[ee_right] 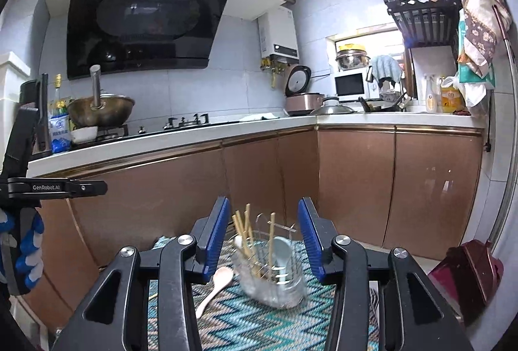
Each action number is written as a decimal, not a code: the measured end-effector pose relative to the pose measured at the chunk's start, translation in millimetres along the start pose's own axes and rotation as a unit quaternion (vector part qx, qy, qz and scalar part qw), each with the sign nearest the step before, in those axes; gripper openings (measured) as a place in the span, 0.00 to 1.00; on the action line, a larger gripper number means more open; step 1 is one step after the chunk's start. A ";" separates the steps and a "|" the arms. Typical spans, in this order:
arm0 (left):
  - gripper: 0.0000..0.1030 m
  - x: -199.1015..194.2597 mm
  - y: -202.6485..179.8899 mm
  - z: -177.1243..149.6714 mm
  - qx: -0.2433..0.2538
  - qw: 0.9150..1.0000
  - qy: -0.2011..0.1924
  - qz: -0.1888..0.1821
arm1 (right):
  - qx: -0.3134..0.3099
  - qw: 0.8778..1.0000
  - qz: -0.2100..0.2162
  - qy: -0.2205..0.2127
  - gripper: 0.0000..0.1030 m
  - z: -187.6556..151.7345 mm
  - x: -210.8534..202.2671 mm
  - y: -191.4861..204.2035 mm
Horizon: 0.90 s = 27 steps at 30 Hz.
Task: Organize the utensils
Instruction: 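Move both tools back over the cloth toward the last spoon and chopstick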
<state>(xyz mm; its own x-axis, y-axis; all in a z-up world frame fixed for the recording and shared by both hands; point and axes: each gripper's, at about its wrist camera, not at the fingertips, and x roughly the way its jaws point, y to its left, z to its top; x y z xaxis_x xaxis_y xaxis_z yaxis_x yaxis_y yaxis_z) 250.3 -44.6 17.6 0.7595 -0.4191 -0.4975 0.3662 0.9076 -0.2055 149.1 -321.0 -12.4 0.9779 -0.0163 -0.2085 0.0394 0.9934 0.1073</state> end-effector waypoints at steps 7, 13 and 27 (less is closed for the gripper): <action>0.32 -37.6 30.3 -21.3 -0.017 1.000 0.000 0.023 | -0.003 1.000 0.022 0.016 0.43 -5.3 -21.9 20.2; 0.32 -58.5 38.8 -35.4 -0.015 0.999 0.003 0.029 | -0.009 0.999 0.038 0.024 0.43 -9.6 -38.4 34.9; 0.32 -37.6 59.3 -59.4 -0.036 0.998 0.036 0.026 | -0.010 0.997 0.048 0.066 0.43 -29.2 -31.7 45.2</action>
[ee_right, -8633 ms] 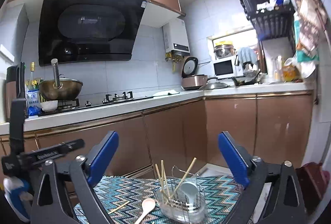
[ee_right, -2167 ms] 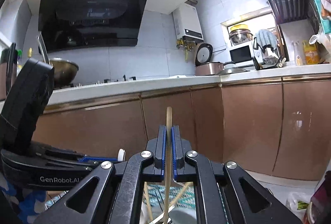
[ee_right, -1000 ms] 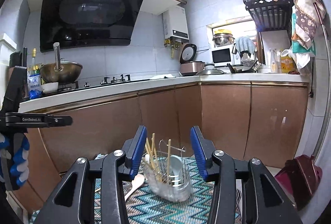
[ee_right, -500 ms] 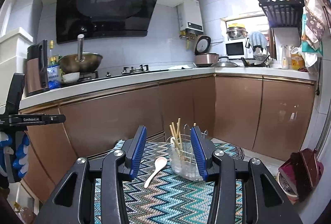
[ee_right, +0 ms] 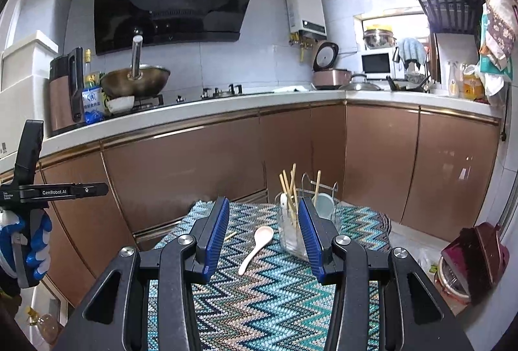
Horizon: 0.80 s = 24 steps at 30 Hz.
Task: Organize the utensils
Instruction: 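Move both tools back over the cloth toward the last spoon and chopstick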
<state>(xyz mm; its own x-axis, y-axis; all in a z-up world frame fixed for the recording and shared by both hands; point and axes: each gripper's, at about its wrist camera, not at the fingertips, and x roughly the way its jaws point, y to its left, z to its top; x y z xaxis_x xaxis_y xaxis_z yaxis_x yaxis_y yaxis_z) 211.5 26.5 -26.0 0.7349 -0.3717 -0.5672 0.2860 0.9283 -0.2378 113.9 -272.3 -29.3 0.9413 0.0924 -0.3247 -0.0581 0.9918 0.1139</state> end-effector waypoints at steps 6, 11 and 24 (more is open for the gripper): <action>0.32 25.1 7.5 -5.9 -0.003 1.000 0.019 -0.001 | 0.002 1.000 0.004 0.029 0.43 -11.7 23.0 0.4; 0.32 55.0 19.1 -12.5 -0.014 0.999 0.042 0.000 | 0.005 0.998 0.008 0.054 0.43 -22.3 47.0 -1.8; 0.32 142.6 30.9 -24.5 -0.013 0.994 0.110 0.001 | 0.015 0.991 0.017 0.129 0.43 -54.9 123.8 -8.6</action>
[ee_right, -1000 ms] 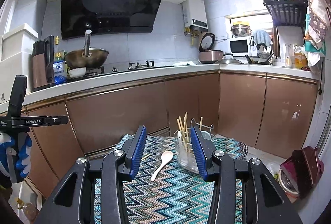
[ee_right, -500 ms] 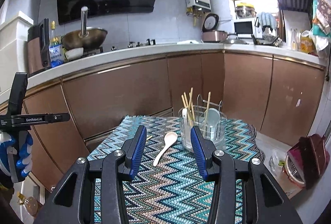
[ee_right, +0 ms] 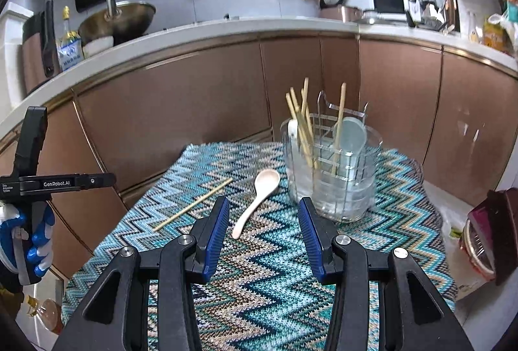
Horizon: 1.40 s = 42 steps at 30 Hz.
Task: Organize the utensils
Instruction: 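Move both tools back over the cloth toward the last spoon and chopstick, then grasp the white spoon with the right tool while the left tool grasps the chopstick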
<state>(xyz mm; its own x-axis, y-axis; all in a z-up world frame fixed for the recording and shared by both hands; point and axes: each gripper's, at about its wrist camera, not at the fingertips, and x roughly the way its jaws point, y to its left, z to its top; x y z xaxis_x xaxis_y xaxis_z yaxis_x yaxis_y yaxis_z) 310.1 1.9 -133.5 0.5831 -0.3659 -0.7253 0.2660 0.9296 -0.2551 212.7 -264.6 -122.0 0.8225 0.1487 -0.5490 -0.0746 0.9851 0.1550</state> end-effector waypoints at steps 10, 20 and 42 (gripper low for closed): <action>0.32 81.8 -14.7 26.2 0.038 0.998 0.051 -0.006 | 0.005 0.997 0.021 0.080 0.43 4.6 110.3 8.9; 0.32 141.0 -24.1 44.5 0.060 0.993 0.098 -0.021 | 0.015 0.988 0.050 0.148 0.42 -8.1 182.6 7.1; 0.15 203.7 -40.4 57.4 0.089 0.983 0.159 0.004 | 0.033 0.979 0.078 0.188 0.17 -6.8 225.6 8.2</action>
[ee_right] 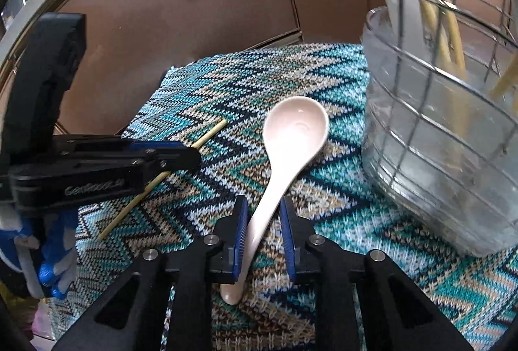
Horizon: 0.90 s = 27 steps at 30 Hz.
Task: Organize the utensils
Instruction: 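Grasp the white spoon with the right tool while the left tool grasps the chopstick, then lift and carry the spoon and chopstick over the wire holder with both tools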
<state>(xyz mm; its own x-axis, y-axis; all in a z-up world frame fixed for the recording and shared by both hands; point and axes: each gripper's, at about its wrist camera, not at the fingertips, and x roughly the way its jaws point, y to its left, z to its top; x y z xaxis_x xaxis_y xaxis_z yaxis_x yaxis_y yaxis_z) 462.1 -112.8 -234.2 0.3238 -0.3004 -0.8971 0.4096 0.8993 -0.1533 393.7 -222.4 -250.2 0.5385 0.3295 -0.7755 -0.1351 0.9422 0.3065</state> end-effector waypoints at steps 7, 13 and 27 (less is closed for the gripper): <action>0.08 10.0 -4.7 7.2 0.007 1.000 0.013 0.010 | 0.011 0.999 0.041 0.024 0.12 -21.6 -14.7 -0.5; 0.04 6.9 5.8 1.2 -0.013 1.000 0.020 0.001 | 0.009 0.996 0.076 0.050 0.10 -49.4 -30.0 9.4; 0.04 -11.9 29.1 -25.1 0.004 0.999 0.038 -0.004 | -0.094 0.992 0.076 0.046 0.26 -19.1 -35.4 24.9</action>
<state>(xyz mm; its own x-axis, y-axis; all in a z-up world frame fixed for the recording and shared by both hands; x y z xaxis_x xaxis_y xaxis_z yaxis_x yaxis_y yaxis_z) 448.8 -75.1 -238.5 0.2552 -0.2815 -0.9250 0.4187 0.8945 -0.1567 355.4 -209.4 -225.7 0.4222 0.4650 -0.7782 -0.3660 0.8728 0.3229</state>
